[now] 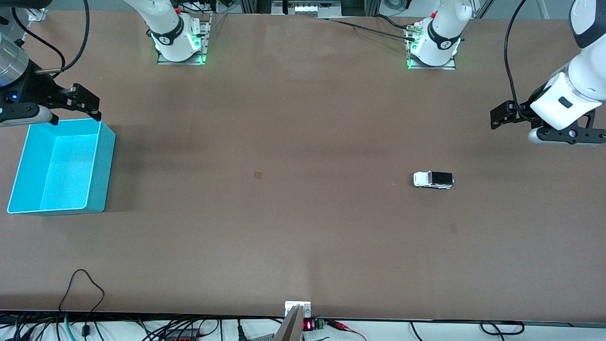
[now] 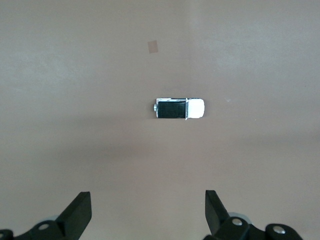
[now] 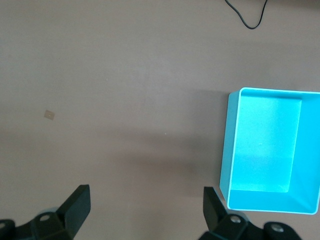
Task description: Wind and store white jeep toy
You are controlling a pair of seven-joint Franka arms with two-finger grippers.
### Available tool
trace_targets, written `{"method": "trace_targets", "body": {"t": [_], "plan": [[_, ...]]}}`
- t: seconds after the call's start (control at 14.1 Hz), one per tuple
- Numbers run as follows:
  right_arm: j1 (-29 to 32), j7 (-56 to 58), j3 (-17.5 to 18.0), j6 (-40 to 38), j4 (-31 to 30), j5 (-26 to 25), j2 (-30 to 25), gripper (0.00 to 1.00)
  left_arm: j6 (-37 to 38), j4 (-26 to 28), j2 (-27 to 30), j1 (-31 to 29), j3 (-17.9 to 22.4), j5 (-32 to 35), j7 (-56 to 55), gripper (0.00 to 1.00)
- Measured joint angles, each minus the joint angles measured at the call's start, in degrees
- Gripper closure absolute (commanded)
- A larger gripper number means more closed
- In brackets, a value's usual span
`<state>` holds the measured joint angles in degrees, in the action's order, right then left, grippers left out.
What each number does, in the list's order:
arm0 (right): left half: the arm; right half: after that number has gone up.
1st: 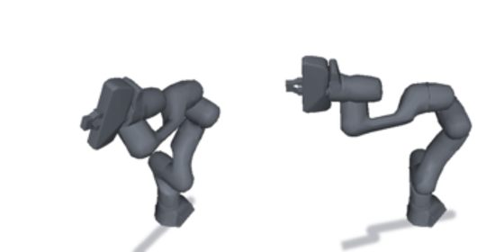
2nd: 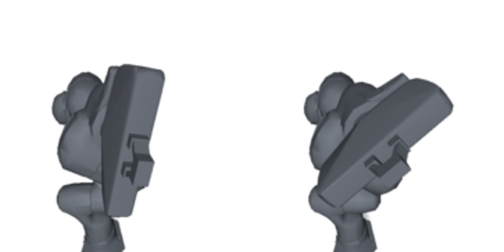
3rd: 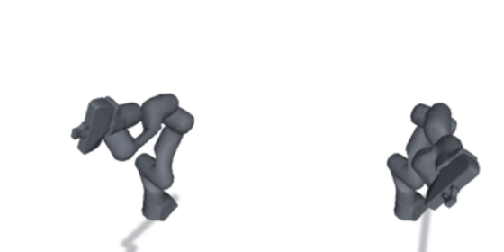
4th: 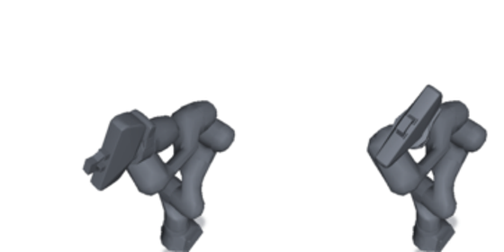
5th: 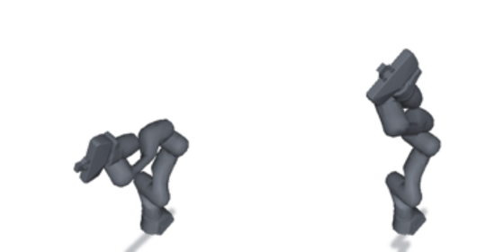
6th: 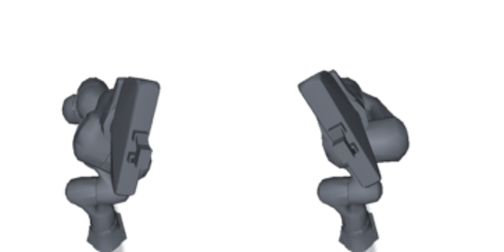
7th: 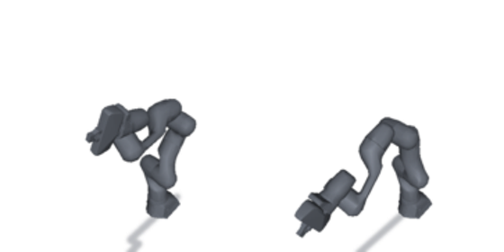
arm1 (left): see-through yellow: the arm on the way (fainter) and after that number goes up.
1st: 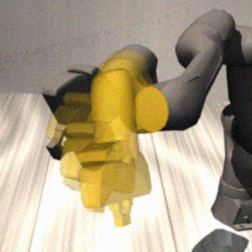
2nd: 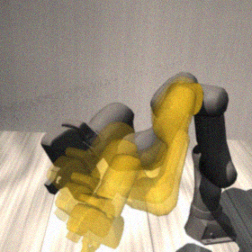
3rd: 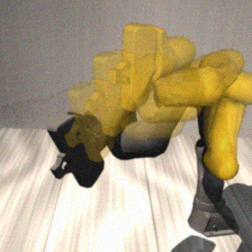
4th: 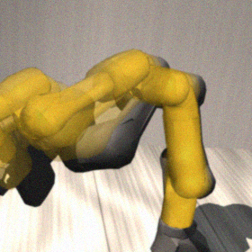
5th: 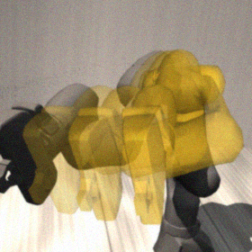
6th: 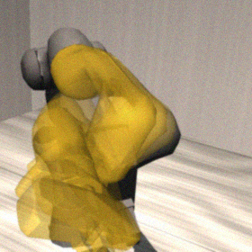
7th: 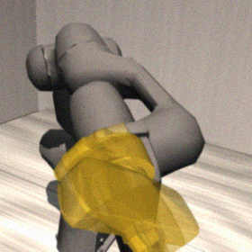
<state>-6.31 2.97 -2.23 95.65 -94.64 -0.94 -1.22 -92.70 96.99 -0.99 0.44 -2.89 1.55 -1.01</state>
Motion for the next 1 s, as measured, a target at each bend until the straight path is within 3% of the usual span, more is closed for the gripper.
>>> {"method": "trace_targets", "body": {"t": [1.0], "plan": [[0.02,0.0,-0.08,0.54,0.0,0.0,0.1,0.0,0.86,0.0,-1.71,0.09,-0.04,-0.01,0.05,0.0]]}}
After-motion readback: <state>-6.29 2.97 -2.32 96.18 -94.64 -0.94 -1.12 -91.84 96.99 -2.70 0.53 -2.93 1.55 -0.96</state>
